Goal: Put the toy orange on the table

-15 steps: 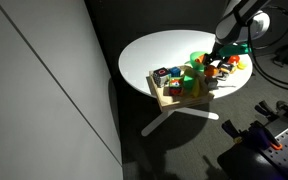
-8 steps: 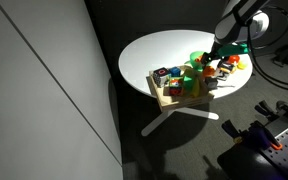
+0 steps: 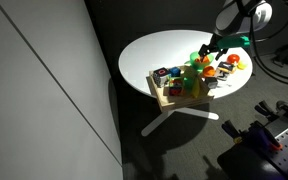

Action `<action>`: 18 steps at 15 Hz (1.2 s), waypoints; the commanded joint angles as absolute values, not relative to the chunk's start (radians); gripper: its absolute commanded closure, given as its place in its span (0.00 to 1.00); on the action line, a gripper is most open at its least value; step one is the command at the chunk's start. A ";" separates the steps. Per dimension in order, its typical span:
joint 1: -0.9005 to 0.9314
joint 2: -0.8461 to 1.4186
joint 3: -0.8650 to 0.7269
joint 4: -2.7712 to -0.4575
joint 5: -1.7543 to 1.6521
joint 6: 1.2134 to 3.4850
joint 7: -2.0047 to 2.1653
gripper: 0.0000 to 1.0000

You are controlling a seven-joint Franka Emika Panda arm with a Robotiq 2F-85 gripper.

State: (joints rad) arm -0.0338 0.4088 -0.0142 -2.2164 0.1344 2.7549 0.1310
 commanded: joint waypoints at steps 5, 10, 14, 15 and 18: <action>-0.039 0.281 -0.007 -2.225 0.127 2.614 0.088 0.00; -0.035 0.215 -0.009 -2.220 0.121 2.501 0.053 0.00; -0.024 0.163 -0.016 -2.221 0.093 2.424 0.066 0.00; -0.019 0.151 -0.019 -2.222 0.073 2.407 0.081 0.00; -0.005 0.105 -0.023 -2.232 0.001 2.369 0.127 0.00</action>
